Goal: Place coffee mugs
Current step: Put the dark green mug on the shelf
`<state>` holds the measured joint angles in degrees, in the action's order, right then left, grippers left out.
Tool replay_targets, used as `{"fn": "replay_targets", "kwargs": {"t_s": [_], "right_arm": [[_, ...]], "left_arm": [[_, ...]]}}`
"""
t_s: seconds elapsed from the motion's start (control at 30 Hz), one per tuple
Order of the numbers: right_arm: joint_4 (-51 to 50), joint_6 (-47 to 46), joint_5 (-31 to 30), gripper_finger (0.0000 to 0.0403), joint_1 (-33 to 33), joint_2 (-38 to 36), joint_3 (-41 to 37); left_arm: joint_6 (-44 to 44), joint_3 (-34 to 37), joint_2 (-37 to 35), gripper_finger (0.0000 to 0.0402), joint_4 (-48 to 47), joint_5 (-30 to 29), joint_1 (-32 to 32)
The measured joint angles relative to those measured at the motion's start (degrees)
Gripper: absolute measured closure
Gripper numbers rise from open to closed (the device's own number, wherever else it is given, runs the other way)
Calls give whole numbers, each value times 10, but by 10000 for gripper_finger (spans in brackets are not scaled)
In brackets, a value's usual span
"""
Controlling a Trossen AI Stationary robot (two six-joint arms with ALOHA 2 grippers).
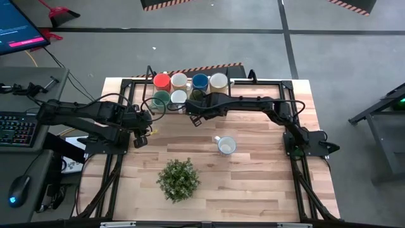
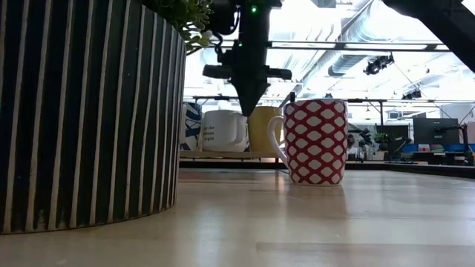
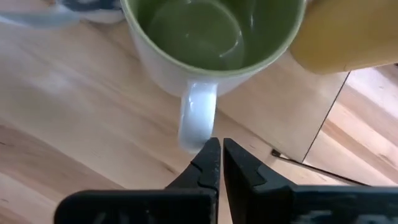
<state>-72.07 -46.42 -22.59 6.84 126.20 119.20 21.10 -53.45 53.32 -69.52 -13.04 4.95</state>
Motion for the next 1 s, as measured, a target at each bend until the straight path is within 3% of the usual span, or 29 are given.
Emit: {"fn": "replay_targets", "kwargs": {"t_s": [1.0], "right_arm": [[67,35,44,403,1,7,0]], "left_arm": [[-2,0,0,328,0,0,0]]}}
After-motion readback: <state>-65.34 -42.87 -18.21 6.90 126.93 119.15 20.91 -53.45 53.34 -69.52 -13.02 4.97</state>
